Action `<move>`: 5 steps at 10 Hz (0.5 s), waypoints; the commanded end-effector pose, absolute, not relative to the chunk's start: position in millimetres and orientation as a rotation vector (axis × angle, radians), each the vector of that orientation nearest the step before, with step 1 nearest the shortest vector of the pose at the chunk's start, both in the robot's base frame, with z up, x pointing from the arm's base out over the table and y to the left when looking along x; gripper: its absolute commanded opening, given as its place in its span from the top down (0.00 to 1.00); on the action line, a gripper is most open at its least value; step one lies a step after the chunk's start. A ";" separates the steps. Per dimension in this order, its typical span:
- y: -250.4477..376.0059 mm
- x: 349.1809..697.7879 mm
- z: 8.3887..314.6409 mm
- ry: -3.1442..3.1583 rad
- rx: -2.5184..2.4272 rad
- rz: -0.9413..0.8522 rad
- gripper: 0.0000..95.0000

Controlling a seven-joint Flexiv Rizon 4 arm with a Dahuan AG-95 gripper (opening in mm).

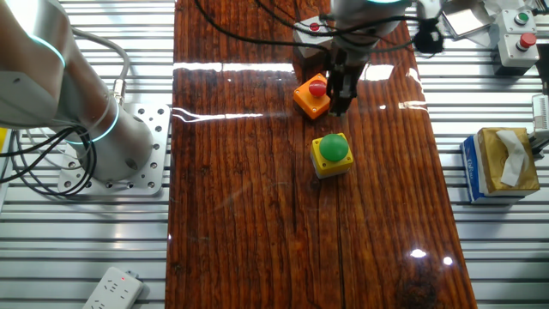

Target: Press three buttons from left to right in sequence

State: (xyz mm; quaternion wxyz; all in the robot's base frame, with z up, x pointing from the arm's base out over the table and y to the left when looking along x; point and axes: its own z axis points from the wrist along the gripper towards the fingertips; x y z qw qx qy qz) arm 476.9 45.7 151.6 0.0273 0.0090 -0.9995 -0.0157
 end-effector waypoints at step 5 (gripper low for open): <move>45.5 476.1 151.1 -3.103 0.294 -0.031 0.40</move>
